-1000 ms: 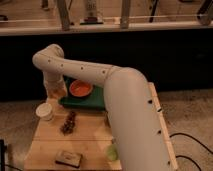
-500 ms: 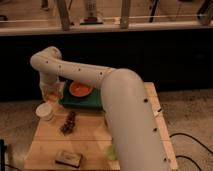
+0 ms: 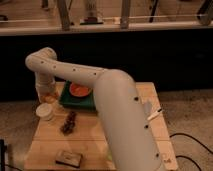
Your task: Place apple in paper cup
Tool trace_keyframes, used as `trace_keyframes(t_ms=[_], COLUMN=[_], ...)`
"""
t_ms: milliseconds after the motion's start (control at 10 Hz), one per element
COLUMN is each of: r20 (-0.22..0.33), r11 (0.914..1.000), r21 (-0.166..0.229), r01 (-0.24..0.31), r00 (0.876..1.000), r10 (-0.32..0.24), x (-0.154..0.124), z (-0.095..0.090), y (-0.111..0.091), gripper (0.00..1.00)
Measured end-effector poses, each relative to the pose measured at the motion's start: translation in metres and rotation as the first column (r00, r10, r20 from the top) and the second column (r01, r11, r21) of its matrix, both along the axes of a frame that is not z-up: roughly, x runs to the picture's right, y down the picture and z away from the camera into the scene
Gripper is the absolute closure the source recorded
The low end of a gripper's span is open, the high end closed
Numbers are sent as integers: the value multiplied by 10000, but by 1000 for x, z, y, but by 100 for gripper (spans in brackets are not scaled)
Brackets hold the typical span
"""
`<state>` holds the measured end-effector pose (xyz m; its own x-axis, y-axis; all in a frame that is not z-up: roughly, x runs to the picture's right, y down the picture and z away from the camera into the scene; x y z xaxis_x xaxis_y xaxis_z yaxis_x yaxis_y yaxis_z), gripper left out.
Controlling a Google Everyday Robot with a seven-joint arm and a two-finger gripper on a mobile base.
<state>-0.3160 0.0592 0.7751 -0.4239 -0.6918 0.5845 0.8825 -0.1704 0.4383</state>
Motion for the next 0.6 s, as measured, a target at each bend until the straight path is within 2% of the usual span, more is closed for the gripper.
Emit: trace_keyframes(t_ms=[600], r20=[112], r11=[9955], r21=[-466], r01=[828], r00=[9965], r10=[-824], x=[-25], z=[2], y=[16], gripper=[98])
